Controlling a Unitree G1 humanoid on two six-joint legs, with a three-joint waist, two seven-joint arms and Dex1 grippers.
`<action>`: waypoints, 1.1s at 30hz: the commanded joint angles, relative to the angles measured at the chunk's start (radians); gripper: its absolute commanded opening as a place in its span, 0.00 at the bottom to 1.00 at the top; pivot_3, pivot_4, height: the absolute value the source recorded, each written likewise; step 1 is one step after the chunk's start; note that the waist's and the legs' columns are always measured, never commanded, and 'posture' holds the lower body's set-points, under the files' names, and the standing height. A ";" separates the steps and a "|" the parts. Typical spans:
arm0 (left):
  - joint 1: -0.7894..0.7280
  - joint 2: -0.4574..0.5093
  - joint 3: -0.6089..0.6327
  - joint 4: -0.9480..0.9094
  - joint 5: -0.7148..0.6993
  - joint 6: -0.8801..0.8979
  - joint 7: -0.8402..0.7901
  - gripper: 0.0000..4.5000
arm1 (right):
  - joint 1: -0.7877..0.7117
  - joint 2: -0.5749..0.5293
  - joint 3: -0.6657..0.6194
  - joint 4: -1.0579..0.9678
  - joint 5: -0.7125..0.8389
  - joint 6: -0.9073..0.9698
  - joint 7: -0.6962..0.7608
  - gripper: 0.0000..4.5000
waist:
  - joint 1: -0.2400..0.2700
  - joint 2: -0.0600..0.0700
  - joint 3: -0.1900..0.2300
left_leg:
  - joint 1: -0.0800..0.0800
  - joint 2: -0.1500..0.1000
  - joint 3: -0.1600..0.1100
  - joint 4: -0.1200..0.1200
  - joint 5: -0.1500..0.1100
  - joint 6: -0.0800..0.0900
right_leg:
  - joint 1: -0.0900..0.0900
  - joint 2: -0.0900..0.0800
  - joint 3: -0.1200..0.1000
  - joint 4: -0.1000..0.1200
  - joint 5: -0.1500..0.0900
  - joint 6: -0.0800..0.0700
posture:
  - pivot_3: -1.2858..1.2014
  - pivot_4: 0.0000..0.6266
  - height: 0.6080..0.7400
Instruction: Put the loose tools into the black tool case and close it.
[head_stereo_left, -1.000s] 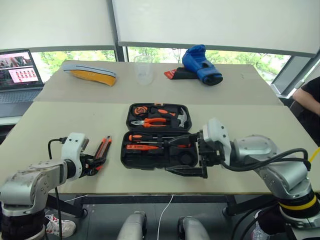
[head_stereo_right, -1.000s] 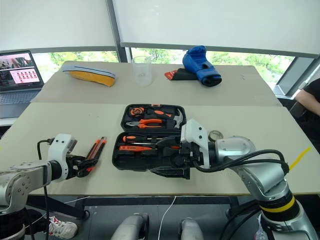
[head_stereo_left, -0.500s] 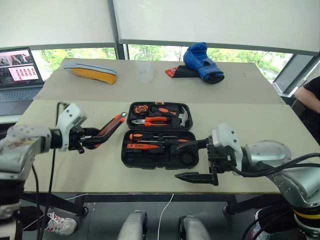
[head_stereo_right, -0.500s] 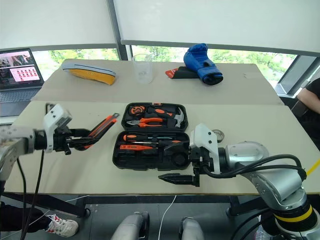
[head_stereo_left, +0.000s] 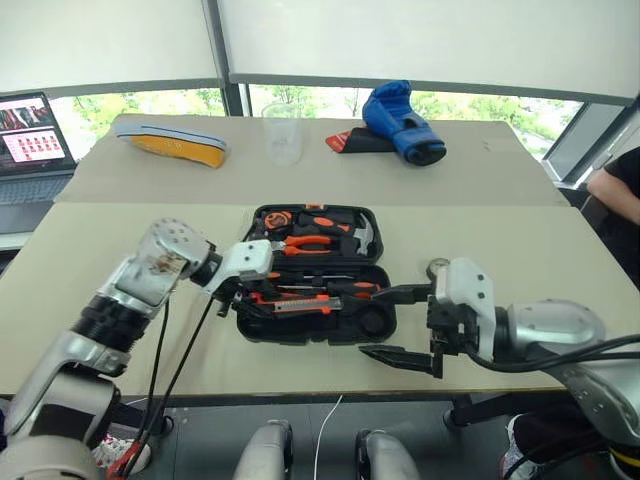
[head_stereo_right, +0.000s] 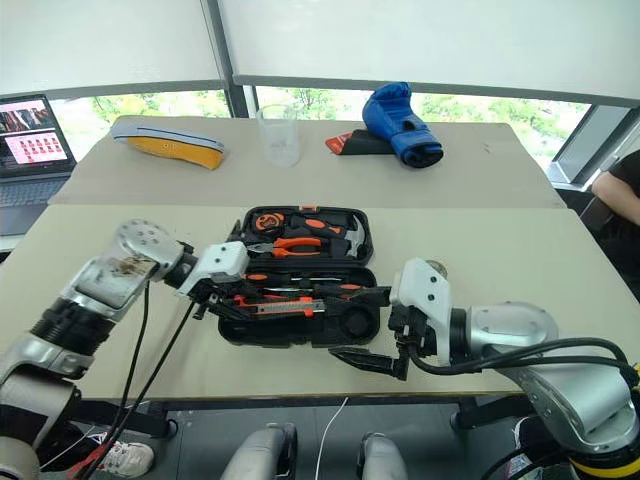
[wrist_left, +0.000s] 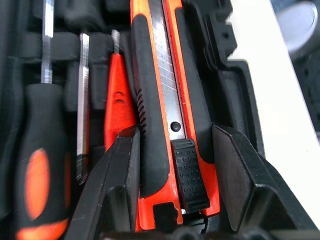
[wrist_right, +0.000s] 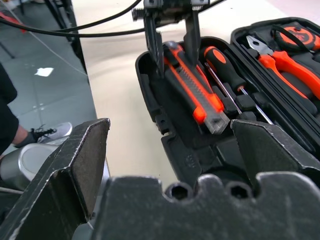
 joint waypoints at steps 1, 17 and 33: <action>-0.011 -0.008 -0.007 -0.028 0.004 -0.015 -0.047 0.37 | 0.003 0.003 -0.034 -0.041 0.020 0.003 -0.029 1.00 | 0.000 0.000 0.000 | 0.002 0.000 0.001 0.000 -0.001 -0.001 | 0.001 0.000 0.001 0.000 0.000 0.000 | 0.52 0.24 1.00; -0.039 -0.040 -0.007 -0.055 -0.020 0.101 -0.063 0.75 | 0.010 0.008 -0.025 -0.031 0.013 -0.003 -0.057 1.00 | 0.003 0.000 0.000 | 0.003 0.001 0.002 0.004 0.000 -0.001 | 0.005 0.000 0.002 0.004 0.000 0.000 | 0.52 0.24 1.00; -0.033 -0.010 0.078 0.030 -0.047 -0.025 -0.053 0.32 | 0.017 0.007 -0.012 -0.012 -0.007 -0.023 -0.033 1.00 | 0.002 0.000 0.000 | 0.004 0.001 0.002 0.008 -0.004 -0.006 | 0.004 0.000 0.002 0.008 0.000 0.000 | 0.52 0.24 1.00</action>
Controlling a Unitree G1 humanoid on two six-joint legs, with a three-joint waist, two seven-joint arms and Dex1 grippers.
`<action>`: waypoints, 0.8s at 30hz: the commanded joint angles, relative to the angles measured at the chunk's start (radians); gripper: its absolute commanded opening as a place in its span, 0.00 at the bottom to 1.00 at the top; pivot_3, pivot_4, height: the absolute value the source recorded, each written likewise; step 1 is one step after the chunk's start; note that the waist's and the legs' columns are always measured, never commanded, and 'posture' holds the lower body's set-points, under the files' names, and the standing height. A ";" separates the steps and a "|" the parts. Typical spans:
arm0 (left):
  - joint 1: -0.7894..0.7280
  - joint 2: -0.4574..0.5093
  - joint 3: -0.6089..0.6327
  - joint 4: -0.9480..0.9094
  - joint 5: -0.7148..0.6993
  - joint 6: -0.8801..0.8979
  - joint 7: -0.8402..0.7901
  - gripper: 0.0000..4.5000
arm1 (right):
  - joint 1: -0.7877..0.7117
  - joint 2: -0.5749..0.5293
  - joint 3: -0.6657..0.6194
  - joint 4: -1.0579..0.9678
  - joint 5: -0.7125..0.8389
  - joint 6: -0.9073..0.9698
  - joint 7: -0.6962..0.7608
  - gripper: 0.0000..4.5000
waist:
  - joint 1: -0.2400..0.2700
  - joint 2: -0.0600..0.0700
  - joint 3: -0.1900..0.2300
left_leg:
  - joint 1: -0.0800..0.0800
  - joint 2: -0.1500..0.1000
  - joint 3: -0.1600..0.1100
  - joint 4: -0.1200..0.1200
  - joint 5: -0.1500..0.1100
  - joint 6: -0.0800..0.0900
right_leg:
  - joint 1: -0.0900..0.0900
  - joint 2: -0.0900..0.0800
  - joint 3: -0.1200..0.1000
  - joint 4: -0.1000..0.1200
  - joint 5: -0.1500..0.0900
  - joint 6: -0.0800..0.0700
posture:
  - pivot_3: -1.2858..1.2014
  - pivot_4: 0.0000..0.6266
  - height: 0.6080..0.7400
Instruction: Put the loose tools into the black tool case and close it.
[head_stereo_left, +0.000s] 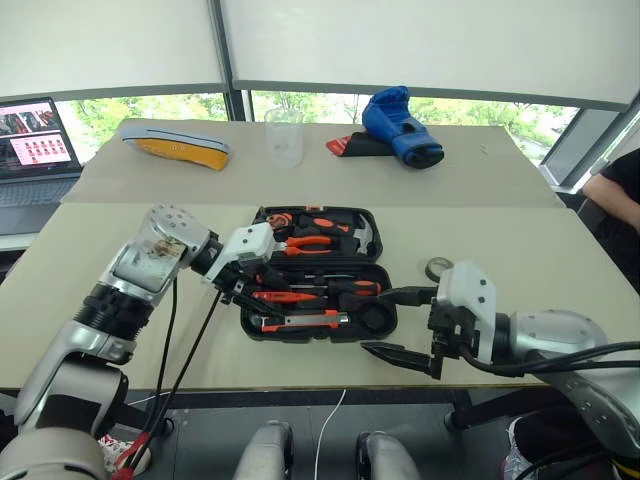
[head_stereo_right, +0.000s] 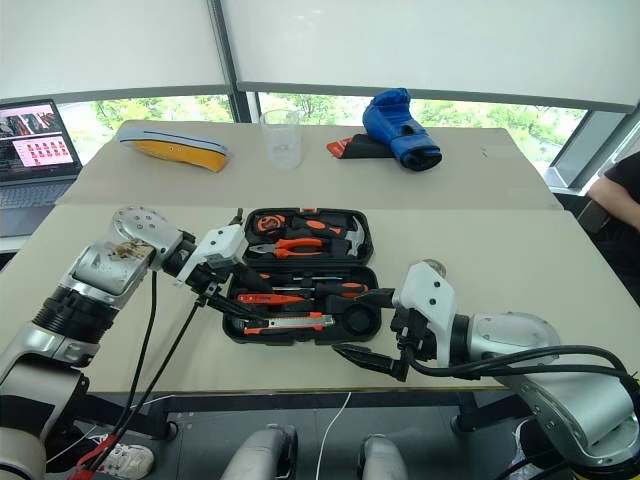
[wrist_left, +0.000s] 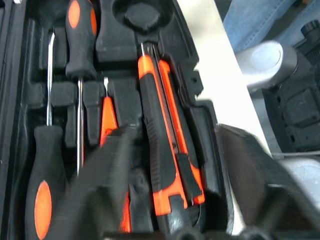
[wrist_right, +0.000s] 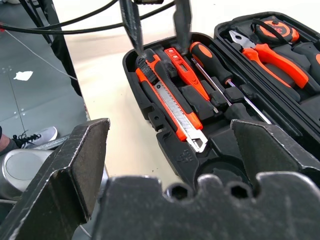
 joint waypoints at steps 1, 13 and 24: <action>0.001 -0.005 0.015 0.014 0.023 -0.061 0.008 0.25 | -0.013 0.000 -0.007 -0.005 -0.008 -0.030 0.010 1.00 | 0.001 0.000 0.000 | 0.000 0.000 0.000 0.000 0.000 0.000 | 0.000 0.000 0.000 0.000 0.000 0.000 | 0.52 0.24 1.00; 0.049 -0.043 -0.027 0.058 0.150 -0.212 0.088 0.01 | -0.006 0.025 -0.017 -0.003 -0.019 -0.039 -0.017 1.00 | 0.002 0.000 0.000 | 0.000 0.001 0.000 0.002 -0.001 -0.001 | 0.001 0.000 0.000 0.000 0.000 0.000 | 0.52 0.24 1.00; 0.059 -0.101 -0.024 0.133 0.155 -0.242 0.089 0.01 | -0.008 0.043 -0.016 -0.001 -0.018 -0.029 -0.036 1.00 | 0.007 0.005 -0.004 | 0.002 0.004 0.000 0.002 -0.001 -0.002 | 0.007 -0.001 -0.004 -0.012 0.000 0.001 | 0.52 0.24 1.00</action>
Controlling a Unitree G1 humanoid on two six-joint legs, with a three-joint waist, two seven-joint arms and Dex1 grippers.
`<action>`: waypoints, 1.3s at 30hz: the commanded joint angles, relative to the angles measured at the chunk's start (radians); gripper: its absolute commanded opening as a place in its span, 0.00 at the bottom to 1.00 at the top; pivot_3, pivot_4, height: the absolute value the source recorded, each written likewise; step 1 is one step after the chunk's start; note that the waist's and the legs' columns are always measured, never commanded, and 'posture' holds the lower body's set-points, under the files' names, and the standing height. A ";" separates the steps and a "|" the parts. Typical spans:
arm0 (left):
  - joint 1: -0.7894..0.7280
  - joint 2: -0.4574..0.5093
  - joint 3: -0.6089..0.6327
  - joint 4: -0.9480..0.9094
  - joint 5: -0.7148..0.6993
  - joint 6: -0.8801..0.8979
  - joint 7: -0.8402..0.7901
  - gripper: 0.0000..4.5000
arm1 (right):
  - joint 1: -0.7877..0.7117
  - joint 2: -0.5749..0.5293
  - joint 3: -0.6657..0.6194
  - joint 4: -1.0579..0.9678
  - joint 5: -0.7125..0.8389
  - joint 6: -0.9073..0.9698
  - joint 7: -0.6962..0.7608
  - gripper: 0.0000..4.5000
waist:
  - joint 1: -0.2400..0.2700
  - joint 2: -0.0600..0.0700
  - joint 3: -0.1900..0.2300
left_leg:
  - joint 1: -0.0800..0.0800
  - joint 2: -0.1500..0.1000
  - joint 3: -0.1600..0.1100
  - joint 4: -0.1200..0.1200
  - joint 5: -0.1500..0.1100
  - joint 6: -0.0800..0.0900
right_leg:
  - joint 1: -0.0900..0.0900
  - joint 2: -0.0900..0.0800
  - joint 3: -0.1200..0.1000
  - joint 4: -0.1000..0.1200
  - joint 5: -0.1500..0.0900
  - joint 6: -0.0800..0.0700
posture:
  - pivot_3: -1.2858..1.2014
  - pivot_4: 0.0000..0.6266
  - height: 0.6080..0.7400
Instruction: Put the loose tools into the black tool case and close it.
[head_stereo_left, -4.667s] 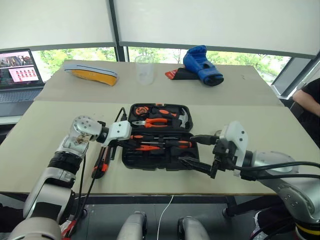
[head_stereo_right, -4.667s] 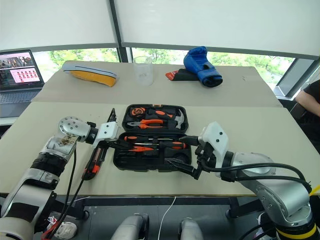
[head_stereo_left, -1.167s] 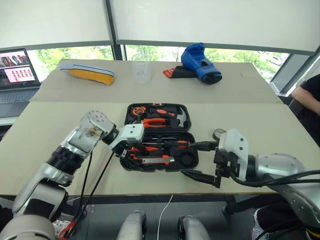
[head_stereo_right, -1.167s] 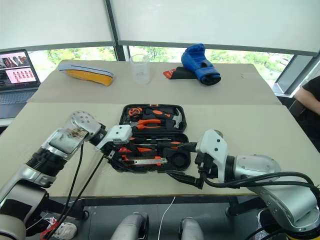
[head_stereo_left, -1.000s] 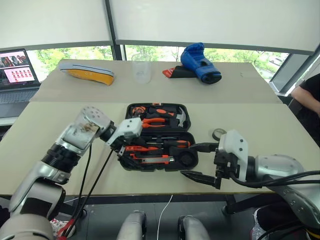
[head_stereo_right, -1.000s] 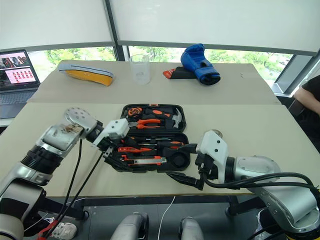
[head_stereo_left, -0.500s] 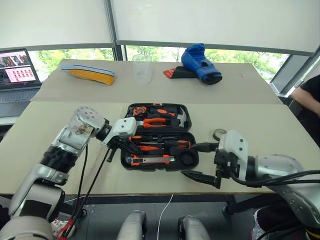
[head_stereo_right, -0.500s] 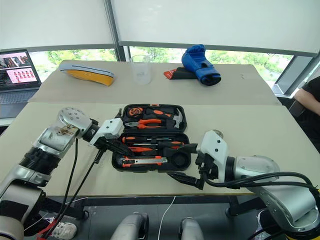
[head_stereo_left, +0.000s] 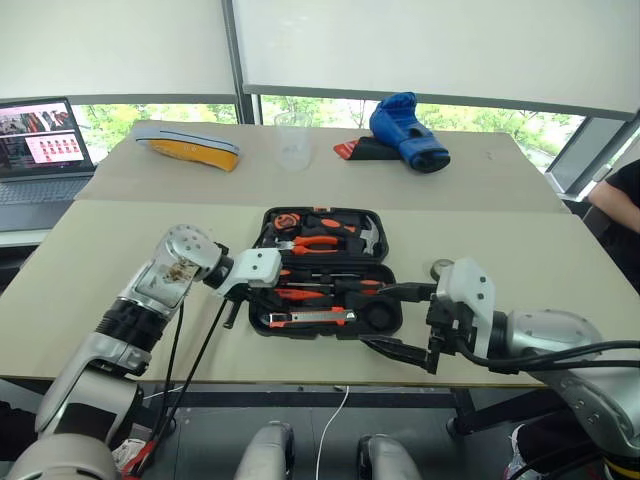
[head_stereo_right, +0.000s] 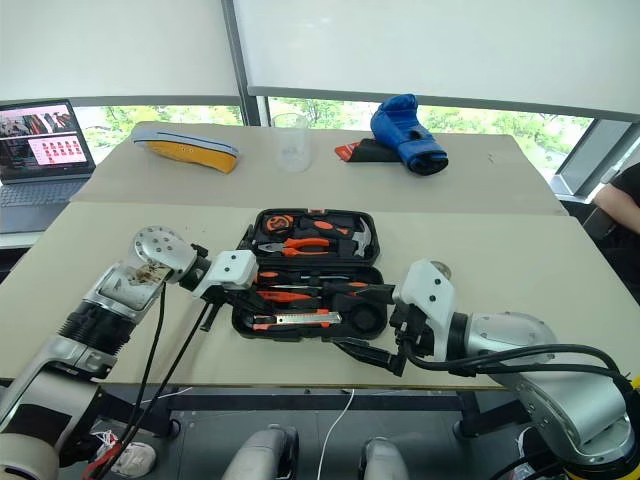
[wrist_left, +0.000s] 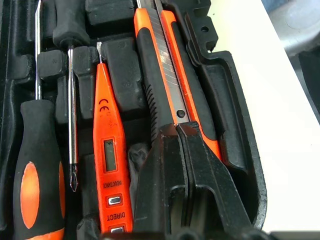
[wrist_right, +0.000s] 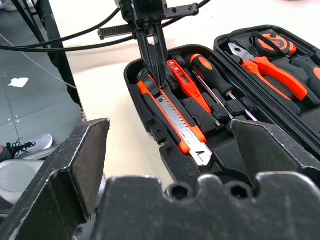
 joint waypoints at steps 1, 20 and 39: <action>0.014 -0.016 -0.022 0.017 0.034 -0.015 0.008 0.01 | -0.009 0.007 -0.018 -0.015 0.004 -0.015 -0.008 1.00 | 0.000 0.002 -0.002 | -0.001 0.001 0.000 -0.001 0.000 0.000 | 0.000 0.000 -0.001 -0.003 0.000 0.000 | 0.52 0.24 1.00; -0.017 -0.031 0.157 -0.156 -0.251 0.264 -0.070 0.30 | 0.051 -0.023 -0.125 -0.033 0.054 0.024 -0.020 1.00 | -0.002 0.001 -0.011 | -0.005 0.000 0.003 -0.001 0.000 0.001 | 0.000 -0.002 -0.001 -0.002 0.001 0.001 | 0.52 0.24 1.00; 0.039 -0.078 0.231 -0.358 -0.368 0.381 0.117 0.99 | -0.127 -0.171 -0.021 0.497 -0.226 -0.075 0.086 1.00 | -0.033 0.000 -0.011 | -0.001 -0.003 0.003 -0.001 -0.001 0.003 | 0.001 -0.002 0.002 -0.001 0.001 0.003 | 0.52 0.24 1.00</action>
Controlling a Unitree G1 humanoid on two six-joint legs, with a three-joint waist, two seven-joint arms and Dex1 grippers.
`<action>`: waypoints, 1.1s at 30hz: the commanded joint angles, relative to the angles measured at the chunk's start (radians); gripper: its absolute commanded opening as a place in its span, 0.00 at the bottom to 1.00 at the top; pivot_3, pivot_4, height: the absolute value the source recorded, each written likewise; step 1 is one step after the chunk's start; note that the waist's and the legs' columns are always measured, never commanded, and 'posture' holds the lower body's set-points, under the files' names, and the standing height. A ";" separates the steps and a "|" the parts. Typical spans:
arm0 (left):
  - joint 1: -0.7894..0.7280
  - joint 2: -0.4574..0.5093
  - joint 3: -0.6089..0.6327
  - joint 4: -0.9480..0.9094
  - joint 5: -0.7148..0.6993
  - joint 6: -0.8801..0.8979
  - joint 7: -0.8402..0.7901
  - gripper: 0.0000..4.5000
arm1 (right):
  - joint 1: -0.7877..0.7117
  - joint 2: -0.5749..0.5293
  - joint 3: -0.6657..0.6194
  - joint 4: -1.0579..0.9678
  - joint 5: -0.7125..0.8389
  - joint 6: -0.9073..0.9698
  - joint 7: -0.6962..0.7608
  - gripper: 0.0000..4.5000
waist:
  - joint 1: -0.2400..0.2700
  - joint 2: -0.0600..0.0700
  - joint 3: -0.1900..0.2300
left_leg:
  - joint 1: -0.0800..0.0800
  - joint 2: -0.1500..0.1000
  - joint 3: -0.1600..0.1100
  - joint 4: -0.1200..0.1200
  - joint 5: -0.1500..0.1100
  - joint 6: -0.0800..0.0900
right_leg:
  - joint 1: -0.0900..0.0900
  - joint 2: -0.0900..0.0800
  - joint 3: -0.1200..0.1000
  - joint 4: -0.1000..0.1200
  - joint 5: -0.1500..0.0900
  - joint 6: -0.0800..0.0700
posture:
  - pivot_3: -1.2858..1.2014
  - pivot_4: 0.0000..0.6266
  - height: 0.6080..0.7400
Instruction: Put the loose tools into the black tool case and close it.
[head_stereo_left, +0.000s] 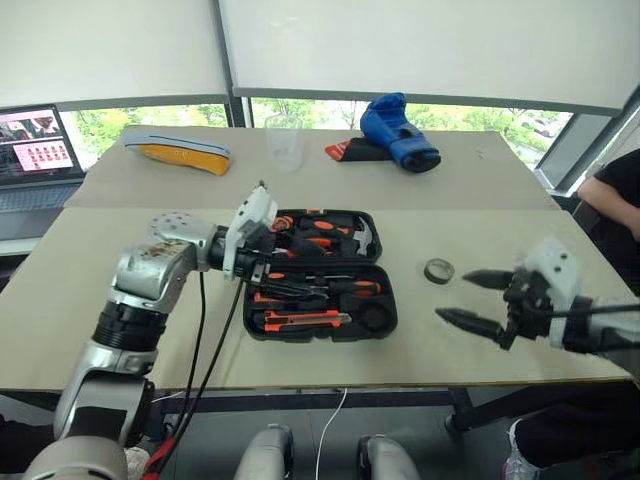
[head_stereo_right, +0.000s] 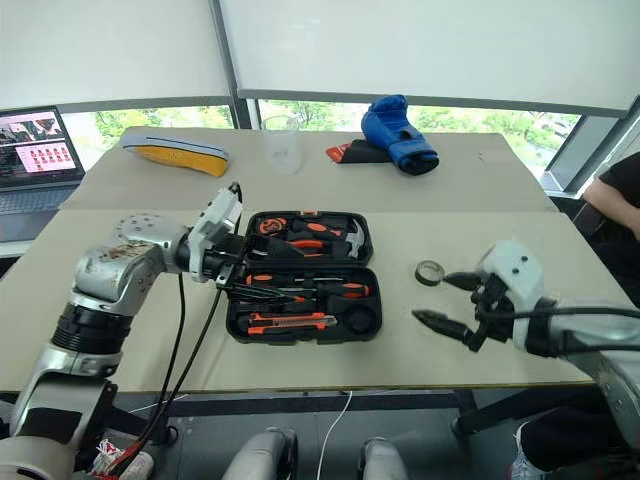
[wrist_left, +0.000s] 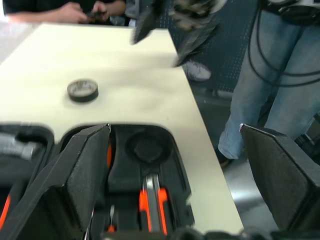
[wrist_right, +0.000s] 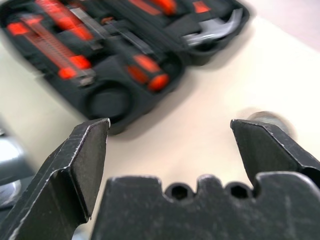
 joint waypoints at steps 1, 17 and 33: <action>0.002 0.009 -0.010 -0.029 0.041 -0.082 0.021 0.99 | -0.134 0.030 0.143 0.171 -0.129 -0.071 0.027 1.00 | -0.006 0.000 0.000 | 0.000 0.000 0.001 0.000 0.000 0.000 | 0.000 0.000 0.000 0.000 0.000 0.000 | 0.52 0.24 1.00; 0.009 0.024 -0.019 -0.010 0.069 -0.117 0.051 1.00 | -0.410 0.191 0.358 0.693 -0.446 -0.338 0.120 0.37 | -0.005 0.000 0.000 | -0.002 -0.003 0.004 -0.002 0.004 0.011 | -0.003 0.002 0.005 0.003 -0.002 0.003 | 0.52 0.24 1.00; 0.044 0.062 -0.096 0.008 0.122 -0.243 -0.070 1.00 | -0.320 0.136 0.252 0.122 -0.157 -0.075 0.374 0.00 | -0.006 0.000 0.000 | -0.001 -0.001 0.004 0.001 0.004 0.011 | -0.004 0.002 0.006 0.013 -0.003 0.001 | 0.52 0.24 1.00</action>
